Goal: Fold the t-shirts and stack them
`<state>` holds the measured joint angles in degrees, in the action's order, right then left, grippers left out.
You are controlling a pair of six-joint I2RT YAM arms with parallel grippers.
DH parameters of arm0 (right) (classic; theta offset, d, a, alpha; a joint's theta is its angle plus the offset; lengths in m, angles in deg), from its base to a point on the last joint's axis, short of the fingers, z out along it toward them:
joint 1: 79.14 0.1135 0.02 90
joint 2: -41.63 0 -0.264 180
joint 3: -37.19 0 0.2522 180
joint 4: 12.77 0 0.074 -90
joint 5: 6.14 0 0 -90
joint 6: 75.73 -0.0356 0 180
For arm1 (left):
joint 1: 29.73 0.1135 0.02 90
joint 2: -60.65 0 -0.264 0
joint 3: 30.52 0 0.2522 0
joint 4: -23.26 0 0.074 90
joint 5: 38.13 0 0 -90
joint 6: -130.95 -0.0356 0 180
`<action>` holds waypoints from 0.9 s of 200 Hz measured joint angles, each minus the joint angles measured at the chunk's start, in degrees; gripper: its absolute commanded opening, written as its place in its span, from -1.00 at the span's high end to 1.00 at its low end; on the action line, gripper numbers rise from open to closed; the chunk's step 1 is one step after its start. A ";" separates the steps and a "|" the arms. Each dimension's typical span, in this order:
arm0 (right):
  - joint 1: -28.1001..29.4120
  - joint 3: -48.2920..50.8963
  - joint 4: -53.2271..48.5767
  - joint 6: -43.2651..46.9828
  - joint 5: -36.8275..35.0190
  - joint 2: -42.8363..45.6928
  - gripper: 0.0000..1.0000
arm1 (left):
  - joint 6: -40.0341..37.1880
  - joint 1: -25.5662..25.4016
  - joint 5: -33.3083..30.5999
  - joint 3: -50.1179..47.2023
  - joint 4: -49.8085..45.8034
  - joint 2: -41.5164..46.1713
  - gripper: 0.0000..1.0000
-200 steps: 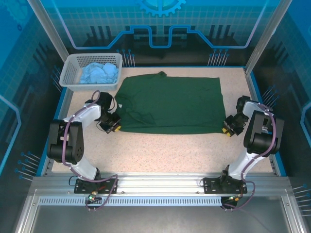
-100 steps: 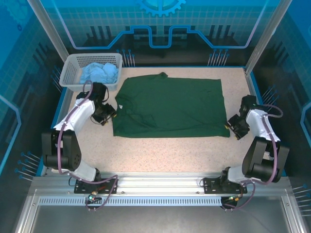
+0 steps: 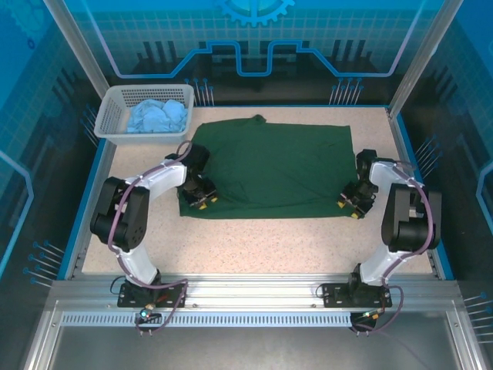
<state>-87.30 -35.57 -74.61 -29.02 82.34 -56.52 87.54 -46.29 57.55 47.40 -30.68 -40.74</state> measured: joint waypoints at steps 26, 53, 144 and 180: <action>-1.84 -0.92 -0.07 0.48 0.22 -2.40 -0.18 | -0.04 1.60 -3.69 -0.61 0.02 -0.76 0.35; -2.75 -1.03 0.09 0.39 -0.28 -2.43 -0.40 | -0.26 4.87 -7.69 -1.03 -0.22 -0.76 0.34; -4.28 1.46 0.09 1.11 -2.58 0.02 -1.00 | -4.83 10.14 -12.72 -0.79 -1.64 -1.77 0.21; -3.41 2.32 -0.90 1.11 -4.04 7.04 -1.00 | -6.51 10.62 -10.40 2.38 -3.08 -1.18 0.12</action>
<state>-90.71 -33.25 -75.51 -27.90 78.30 -49.48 81.02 -35.67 47.14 49.79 -33.77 -41.92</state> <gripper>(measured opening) 0.997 0.430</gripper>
